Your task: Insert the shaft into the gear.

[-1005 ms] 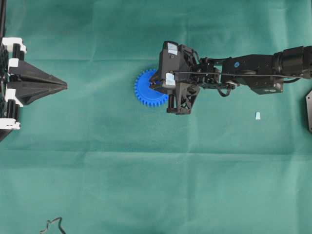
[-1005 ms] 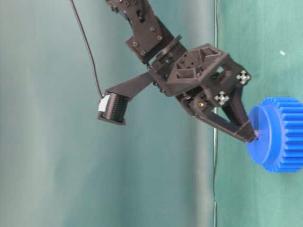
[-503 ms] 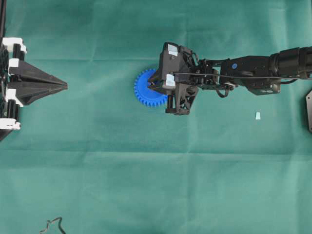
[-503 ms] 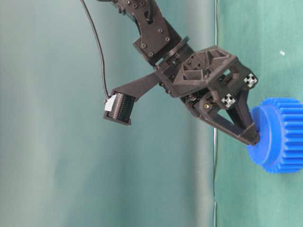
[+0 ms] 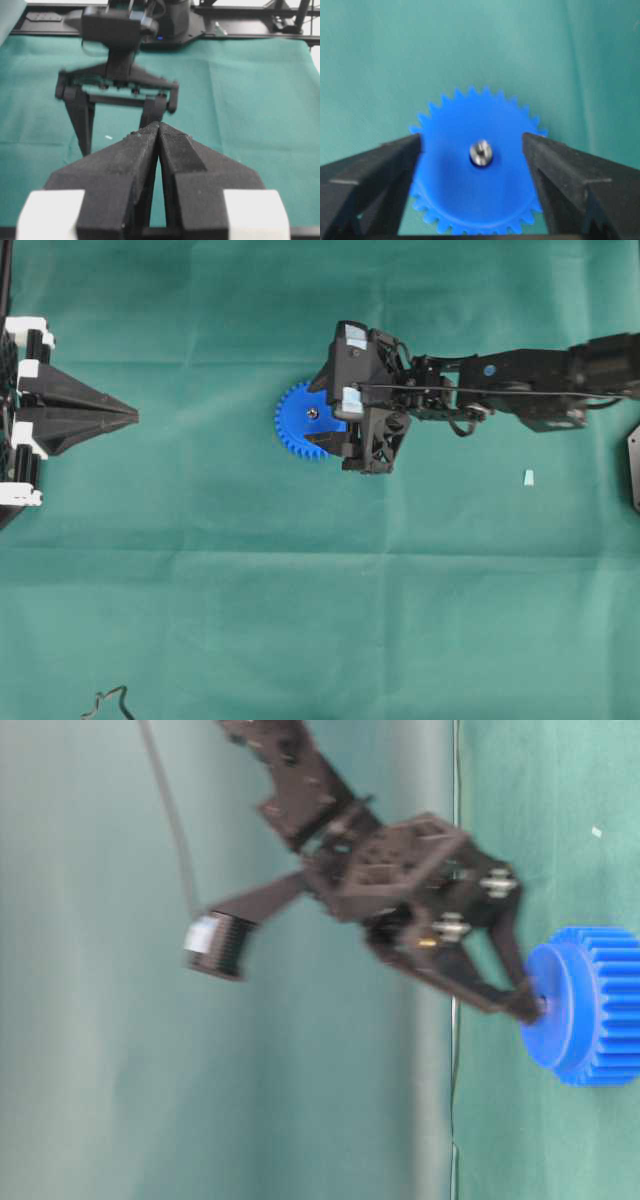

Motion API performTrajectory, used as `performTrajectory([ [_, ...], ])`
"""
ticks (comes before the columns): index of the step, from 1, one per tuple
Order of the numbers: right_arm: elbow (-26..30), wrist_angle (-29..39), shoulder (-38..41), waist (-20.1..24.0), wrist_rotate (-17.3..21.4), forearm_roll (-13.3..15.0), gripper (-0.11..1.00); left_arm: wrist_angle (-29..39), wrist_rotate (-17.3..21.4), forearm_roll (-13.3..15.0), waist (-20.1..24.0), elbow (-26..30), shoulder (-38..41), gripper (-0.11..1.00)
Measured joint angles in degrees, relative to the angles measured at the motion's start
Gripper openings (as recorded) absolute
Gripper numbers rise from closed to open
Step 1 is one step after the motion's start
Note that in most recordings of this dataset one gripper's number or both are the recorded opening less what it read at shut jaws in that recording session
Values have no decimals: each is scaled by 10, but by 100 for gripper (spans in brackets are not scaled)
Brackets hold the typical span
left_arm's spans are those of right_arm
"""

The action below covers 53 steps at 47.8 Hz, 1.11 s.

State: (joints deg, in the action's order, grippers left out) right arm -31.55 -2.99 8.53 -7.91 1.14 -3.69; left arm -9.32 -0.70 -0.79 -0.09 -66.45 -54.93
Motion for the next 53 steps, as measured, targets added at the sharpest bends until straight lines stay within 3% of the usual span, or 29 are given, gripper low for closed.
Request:
performTrajectory([
  [18,-33,32,-155,-3,-1,2,90,1,0,0,0,-1,-2,0],
  [53,-257,1,-461,-2,1,1,89,6,0,0,0,-1,-2,0],
])
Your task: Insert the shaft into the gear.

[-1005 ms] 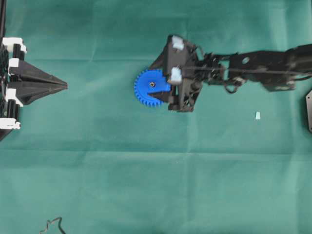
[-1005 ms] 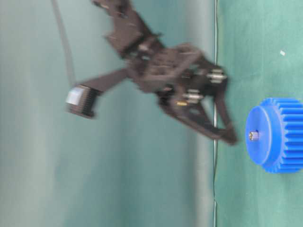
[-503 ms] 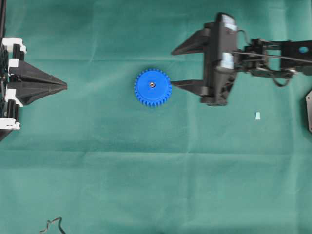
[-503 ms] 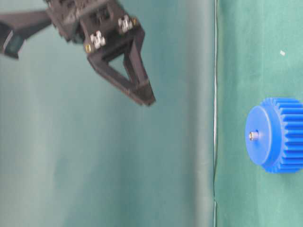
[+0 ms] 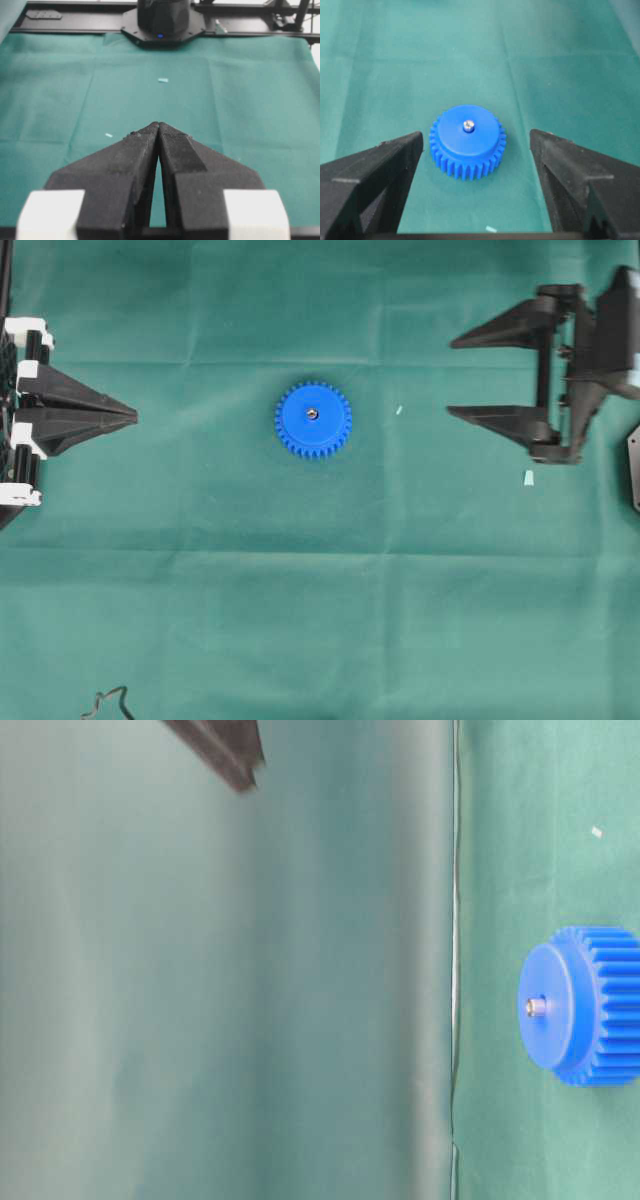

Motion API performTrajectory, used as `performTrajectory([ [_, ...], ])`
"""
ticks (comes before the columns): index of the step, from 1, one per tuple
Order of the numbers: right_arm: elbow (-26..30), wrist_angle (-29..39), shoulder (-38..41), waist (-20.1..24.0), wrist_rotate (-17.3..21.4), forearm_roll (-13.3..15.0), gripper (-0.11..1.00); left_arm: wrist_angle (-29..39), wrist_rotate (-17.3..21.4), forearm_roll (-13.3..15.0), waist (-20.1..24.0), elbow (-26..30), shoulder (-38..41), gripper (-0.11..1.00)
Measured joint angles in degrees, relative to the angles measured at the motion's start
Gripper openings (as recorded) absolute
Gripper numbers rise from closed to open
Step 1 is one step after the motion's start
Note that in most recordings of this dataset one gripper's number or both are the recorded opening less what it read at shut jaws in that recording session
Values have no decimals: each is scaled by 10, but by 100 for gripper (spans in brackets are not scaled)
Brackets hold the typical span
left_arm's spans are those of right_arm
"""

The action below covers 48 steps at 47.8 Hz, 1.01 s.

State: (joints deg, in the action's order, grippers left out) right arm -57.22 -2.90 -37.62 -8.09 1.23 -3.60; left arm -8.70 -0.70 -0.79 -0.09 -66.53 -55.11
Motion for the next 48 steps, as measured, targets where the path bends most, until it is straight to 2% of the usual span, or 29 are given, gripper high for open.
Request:
performTrajectory([
  [12,-41,-19,-44,0,1,-1,89,0,-2,0,0,0,0,0],
  [48,-43,-23,-30,0,1,-1,89,0,-2,0,-1,0,-1,0],
])
